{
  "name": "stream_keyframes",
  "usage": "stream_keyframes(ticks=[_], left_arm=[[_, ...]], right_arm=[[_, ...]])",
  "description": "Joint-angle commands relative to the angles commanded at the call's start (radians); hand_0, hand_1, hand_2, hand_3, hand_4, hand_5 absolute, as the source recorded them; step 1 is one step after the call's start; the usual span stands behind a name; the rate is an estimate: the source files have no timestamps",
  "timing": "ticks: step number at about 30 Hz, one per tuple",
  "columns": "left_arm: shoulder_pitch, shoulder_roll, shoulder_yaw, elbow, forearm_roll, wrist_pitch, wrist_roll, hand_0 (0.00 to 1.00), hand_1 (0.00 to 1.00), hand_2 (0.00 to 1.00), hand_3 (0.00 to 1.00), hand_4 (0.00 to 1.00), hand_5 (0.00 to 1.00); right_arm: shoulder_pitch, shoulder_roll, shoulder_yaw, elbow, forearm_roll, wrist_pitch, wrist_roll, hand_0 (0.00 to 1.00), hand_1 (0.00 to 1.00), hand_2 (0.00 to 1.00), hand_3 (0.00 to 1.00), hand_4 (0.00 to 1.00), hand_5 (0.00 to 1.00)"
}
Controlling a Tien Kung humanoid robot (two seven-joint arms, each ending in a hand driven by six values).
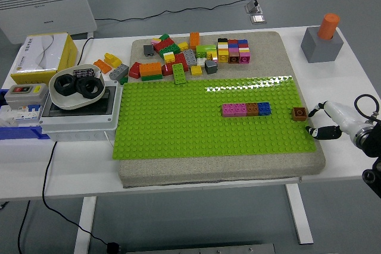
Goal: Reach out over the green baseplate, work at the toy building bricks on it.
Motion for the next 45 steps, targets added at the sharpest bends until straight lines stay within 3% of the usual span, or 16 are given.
stream_keyframes(ticks=[16,28,39,45], left_arm=[[0.001,0.001,0.003,-0.001,-0.004,0.0,0.0,0.764,0.707,0.615,0.448,0.639,0.31],[0.003,0.001,0.002,-0.002,-0.009,0.001,0.0,0.764,0.707,0.614,0.448,0.638,0.308],[0.002,0.0,-0.001,-0.002,-0.009,0.001,-0.001,0.763,0.707,0.613,0.447,0.637,0.308],[0.003,0.001,0.0,-0.003,-0.012,0.001,-0.001,0.764,0.707,0.614,0.445,0.638,0.308]], right_arm=[[0.005,0.008,-0.059,0.124,0.024,-0.01,0.002,0.864,0.887,0.88,0.649,0.771,0.355],[-0.054,-0.001,0.005,0.166,0.0,-0.032,-0.018,0.865,0.887,0.88,0.648,0.774,0.357],[-0.046,0.04,-0.099,0.191,0.0,-0.058,-0.031,0.868,0.888,0.881,0.645,0.778,0.367],[-0.039,0.04,-0.132,0.204,0.001,-0.058,-0.031,0.866,0.887,0.881,0.645,0.776,0.366]])
